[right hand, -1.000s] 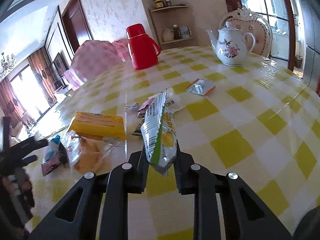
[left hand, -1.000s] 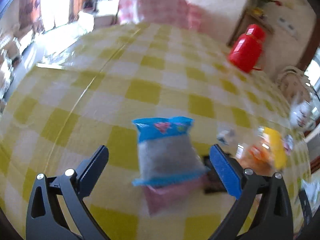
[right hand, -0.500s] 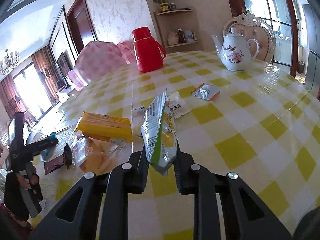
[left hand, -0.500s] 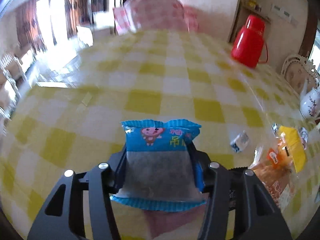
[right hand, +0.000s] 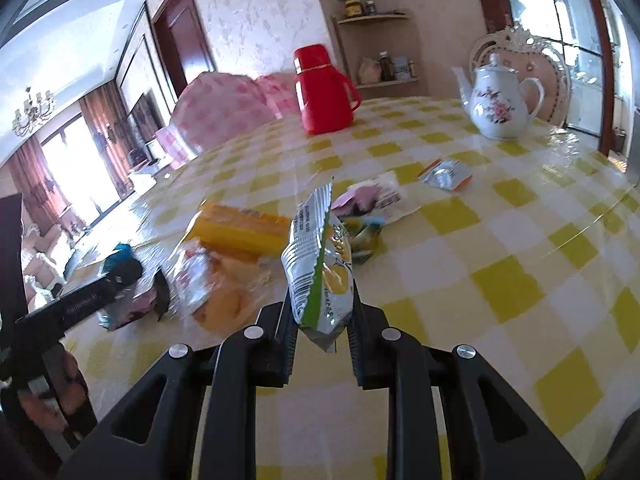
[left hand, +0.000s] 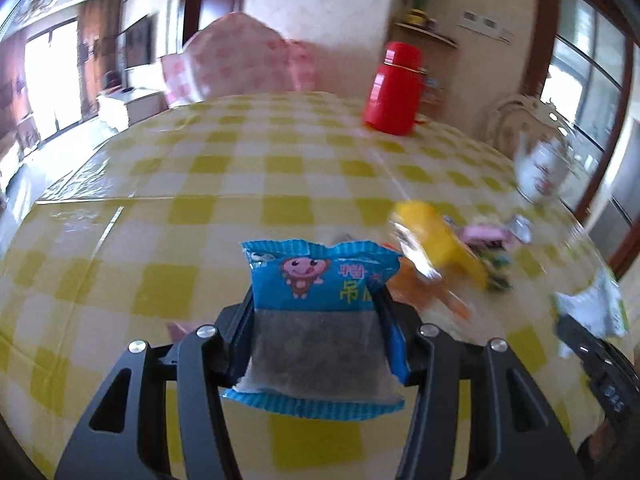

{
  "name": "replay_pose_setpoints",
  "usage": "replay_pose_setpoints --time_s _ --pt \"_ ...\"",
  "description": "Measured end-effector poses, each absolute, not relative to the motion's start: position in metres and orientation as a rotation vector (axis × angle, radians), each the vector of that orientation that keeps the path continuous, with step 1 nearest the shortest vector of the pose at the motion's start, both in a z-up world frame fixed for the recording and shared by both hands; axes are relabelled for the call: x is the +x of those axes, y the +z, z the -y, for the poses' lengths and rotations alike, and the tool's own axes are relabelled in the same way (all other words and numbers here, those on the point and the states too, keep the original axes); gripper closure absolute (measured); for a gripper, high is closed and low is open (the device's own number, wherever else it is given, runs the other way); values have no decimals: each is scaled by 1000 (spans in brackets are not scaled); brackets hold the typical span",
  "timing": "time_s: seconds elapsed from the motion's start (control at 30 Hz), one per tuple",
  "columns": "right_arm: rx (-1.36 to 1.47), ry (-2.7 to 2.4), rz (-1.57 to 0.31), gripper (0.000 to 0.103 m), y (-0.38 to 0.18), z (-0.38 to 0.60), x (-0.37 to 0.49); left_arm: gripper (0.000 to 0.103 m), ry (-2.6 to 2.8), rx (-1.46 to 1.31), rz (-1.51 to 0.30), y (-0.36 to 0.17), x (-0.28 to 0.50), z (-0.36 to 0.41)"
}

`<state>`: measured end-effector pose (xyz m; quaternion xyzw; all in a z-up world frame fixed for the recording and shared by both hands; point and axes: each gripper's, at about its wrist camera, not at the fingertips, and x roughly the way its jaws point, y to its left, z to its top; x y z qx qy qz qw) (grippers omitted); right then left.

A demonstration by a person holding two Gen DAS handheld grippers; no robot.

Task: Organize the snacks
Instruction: 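Carry both held packets off the table to the purple-rimmed box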

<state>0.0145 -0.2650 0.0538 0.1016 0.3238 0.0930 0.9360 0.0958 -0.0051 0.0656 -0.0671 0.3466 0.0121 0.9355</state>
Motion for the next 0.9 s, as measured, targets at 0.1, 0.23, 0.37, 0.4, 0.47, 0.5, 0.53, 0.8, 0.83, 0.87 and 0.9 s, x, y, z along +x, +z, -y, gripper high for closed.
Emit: replay_pose_setpoints --time_s 0.1,0.23,0.37,0.4,0.47,0.5,0.53,0.8,0.83,0.87,0.9 --pt "198 219 -672 80 51 253 8 49 -1 -121 -720 61 84 19" --pt "179 248 -674 80 50 239 -3 49 -22 -104 -727 57 72 29" --pt "168 259 -687 80 46 230 -8 49 -35 -77 -729 54 63 37" --pt "167 260 -690 80 45 228 -10 49 -36 -74 -730 53 62 37" --pt "164 255 -692 80 43 227 -11 49 -39 -66 -733 52 59 38" --pt "168 253 -693 80 43 227 -12 49 -40 -64 -734 51 58 38" --pt "172 252 -693 80 43 227 -13 49 -41 -64 -735 51 56 38" --pt "198 258 -679 80 46 226 -32 49 -33 -79 -700 58 33 33" --pt "200 261 -677 80 46 225 -36 49 -30 -86 -694 59 29 31" --pt "203 264 -674 80 47 223 -41 49 -26 -92 -689 61 24 29" --pt "207 266 -674 80 48 223 -43 49 -21 -97 -683 63 19 27"
